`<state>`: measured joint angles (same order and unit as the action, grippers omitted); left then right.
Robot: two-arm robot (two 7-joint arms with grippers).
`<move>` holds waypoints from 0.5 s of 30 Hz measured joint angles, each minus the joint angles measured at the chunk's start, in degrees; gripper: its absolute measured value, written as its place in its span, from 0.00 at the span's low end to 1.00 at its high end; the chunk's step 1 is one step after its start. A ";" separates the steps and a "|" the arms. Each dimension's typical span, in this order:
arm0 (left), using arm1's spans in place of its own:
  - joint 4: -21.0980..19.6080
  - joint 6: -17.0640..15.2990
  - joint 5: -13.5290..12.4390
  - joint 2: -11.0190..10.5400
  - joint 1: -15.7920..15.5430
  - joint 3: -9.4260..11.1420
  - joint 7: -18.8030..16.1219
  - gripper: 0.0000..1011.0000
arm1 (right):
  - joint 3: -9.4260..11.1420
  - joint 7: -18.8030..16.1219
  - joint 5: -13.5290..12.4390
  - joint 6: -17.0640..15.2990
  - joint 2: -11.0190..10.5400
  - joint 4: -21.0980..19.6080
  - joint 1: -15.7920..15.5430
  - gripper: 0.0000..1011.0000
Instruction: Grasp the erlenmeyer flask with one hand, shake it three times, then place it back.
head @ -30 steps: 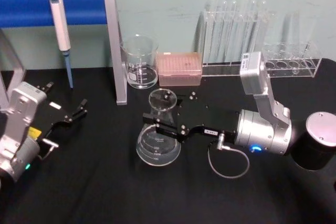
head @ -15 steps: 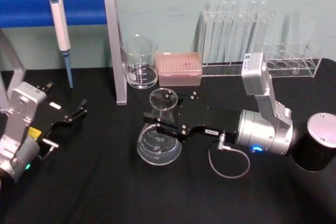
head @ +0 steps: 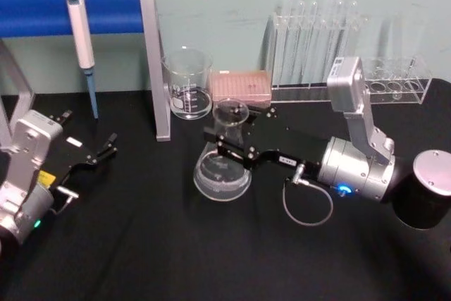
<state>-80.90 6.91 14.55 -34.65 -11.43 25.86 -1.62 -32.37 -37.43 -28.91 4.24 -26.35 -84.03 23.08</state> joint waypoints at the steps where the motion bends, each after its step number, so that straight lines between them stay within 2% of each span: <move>1: 0.00 0.00 0.00 0.00 0.00 0.00 0.00 0.99 | 0.17 0.46 0.08 -0.15 0.13 0.06 -0.04 0.45; 15: 0.00 0.00 0.00 0.00 0.00 0.00 0.00 0.99 | 4.56 11.74 2.78 -4.10 3.48 1.68 -0.85 0.45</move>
<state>-80.90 6.91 14.55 -34.65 -11.43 25.87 -1.62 -27.80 -25.69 -26.12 0.14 -22.88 -82.35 22.23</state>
